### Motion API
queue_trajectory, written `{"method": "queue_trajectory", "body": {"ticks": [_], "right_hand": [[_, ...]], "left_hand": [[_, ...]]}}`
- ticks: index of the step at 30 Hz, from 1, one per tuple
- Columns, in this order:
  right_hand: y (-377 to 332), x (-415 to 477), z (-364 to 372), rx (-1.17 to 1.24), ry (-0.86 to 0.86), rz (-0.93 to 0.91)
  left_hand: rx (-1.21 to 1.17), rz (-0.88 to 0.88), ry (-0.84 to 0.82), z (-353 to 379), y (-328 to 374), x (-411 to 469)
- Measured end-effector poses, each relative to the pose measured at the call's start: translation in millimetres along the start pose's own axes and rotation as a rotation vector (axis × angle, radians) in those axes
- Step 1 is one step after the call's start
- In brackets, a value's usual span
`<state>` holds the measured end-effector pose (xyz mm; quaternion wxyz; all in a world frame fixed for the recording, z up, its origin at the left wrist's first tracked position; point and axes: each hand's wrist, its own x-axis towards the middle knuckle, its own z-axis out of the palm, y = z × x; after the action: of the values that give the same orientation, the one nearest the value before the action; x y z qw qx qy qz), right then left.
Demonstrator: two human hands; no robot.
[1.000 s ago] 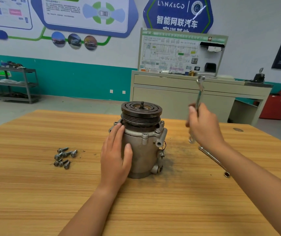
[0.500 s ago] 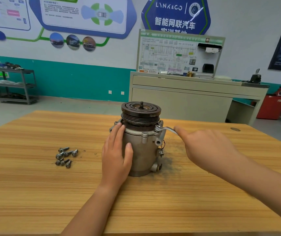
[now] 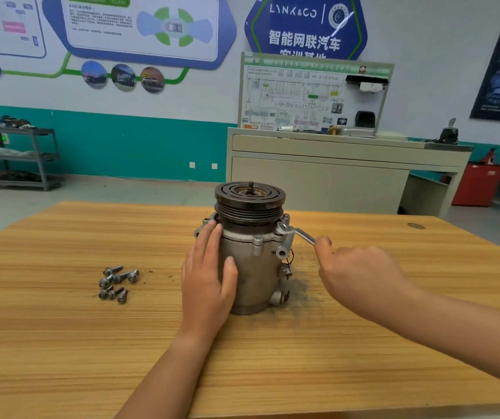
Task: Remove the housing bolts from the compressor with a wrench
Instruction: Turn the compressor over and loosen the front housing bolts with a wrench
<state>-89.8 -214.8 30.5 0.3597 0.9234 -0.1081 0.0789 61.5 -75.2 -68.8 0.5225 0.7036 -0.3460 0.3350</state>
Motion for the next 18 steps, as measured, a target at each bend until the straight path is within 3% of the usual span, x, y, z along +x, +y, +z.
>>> {"method": "queue_trajectory", "body": {"ticks": [3, 5, 11, 18], "right_hand": [[8, 1, -13, 0.035, 0.04, 0.032], [15, 4, -19, -0.017, -0.022, -0.013], [29, 18, -34, -0.138, 0.123, -0.145], [41, 28, -38, -0.155, 0.025, -0.191]], "left_hand": [[0.001, 0.0, 0.01, 1, 0, 0], [-0.003, -0.003, 0.016, 1, 0, 0], [-0.021, -0.023, 0.014, 2, 2, 0], [-0.039, -0.04, 0.0, 1, 3, 2]]}}
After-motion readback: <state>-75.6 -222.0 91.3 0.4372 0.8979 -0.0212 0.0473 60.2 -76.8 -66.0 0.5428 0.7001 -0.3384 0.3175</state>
